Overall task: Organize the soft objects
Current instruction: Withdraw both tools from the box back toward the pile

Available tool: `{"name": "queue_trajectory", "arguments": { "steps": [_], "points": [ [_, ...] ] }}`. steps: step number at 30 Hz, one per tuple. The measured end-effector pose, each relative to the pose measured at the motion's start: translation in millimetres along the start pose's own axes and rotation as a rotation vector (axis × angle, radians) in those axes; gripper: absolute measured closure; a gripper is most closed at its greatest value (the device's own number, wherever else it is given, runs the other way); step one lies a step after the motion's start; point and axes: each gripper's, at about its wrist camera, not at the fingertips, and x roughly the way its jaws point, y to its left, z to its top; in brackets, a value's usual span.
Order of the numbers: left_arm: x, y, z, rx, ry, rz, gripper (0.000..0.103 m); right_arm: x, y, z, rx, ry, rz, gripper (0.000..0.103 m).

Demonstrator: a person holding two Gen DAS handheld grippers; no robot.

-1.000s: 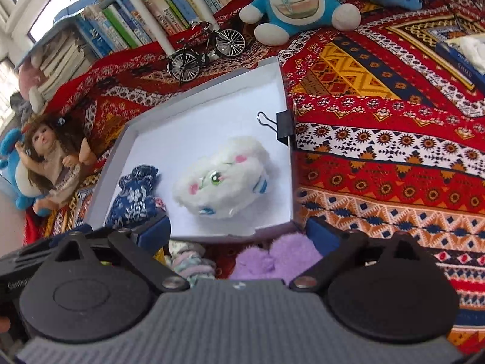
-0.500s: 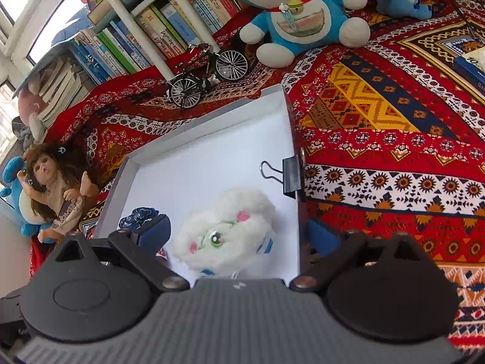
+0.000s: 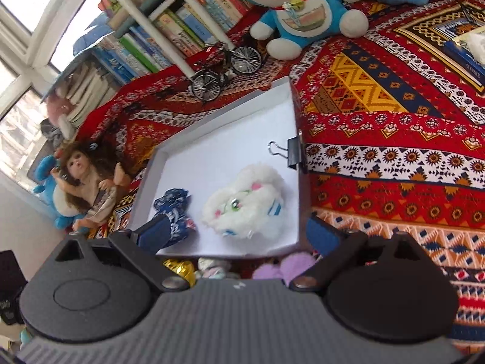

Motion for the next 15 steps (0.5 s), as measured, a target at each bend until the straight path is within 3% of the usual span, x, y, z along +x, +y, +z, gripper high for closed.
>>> {"name": "queue_trajectory", "arguments": {
  "steps": [6, 15],
  "points": [
    [-22, 6, -15, 0.026, -0.022, 0.028, 0.023, -17, 21, -31, -0.245, -0.07, -0.143, 0.003],
    [-47, 21, -45, 0.011, -0.053, 0.042, 0.023, -36, 37, -78, -0.465, -0.117, -0.246, 0.003]
  ]
}}
